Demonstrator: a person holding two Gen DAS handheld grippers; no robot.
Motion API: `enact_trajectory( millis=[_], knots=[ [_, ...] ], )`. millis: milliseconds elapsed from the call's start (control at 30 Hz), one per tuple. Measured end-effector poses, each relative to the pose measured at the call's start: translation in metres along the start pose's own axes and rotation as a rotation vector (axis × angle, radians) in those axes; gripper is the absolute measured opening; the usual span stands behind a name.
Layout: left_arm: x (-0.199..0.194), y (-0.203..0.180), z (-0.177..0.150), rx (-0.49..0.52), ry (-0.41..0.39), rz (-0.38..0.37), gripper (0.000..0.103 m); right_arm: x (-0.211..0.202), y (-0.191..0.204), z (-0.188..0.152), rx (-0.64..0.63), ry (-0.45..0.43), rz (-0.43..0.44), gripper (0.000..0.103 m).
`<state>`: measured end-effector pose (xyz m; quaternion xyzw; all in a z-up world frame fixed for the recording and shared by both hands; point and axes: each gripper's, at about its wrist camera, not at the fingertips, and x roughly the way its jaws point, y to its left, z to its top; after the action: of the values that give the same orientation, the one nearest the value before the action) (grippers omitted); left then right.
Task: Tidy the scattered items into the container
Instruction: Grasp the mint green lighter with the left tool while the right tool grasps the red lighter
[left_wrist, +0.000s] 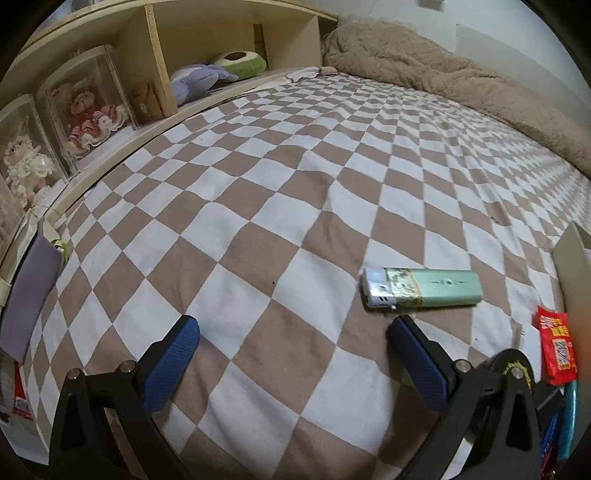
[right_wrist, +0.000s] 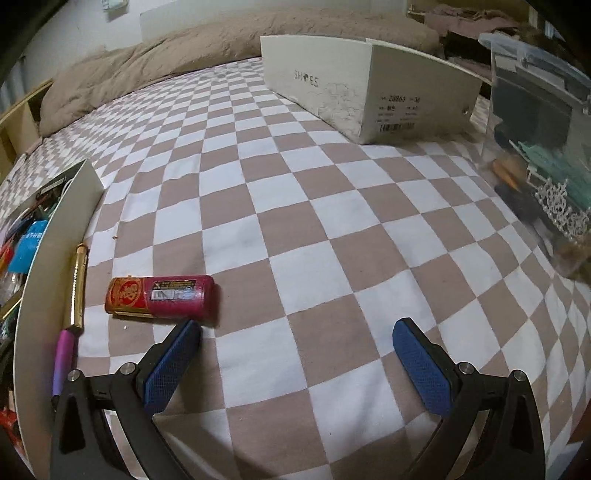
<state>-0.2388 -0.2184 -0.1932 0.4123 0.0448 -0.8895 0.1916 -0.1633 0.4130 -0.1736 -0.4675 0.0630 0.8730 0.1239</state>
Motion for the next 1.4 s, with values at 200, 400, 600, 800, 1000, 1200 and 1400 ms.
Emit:
enact_trajectory(
  millis=[200,400,600,800,1000,1200,1400],
  knots=[
    [-0.007,-0.022,-0.006,0.125,-0.007,-0.116,0.103,-0.007,0.022,0.001,-0.066,-0.010,0.147,0.103],
    [0.002,-0.032,0.004,0.151,0.044,-0.122,0.103,-0.007,0.039,-0.001,-0.066,0.004,0.211,0.103],
    [0.006,-0.035,0.011,0.138,0.090,-0.136,0.103,-0.001,0.054,-0.002,-0.131,0.021,0.155,0.103],
    [0.009,-0.037,0.027,0.017,0.208,-0.184,0.103,0.000,0.051,0.000,-0.103,0.018,0.183,0.103],
    [0.018,-0.058,0.039,-0.042,0.304,-0.151,0.103,0.003,0.044,0.002,-0.072,0.011,0.212,0.103],
    [0.027,-0.071,0.040,-0.092,0.292,-0.037,0.103,0.003,0.041,0.002,-0.048,0.008,0.227,0.103],
    [0.026,-0.079,0.032,-0.096,0.228,0.029,0.103,-0.002,0.043,0.002,-0.041,-0.011,0.240,0.103]
  ],
)
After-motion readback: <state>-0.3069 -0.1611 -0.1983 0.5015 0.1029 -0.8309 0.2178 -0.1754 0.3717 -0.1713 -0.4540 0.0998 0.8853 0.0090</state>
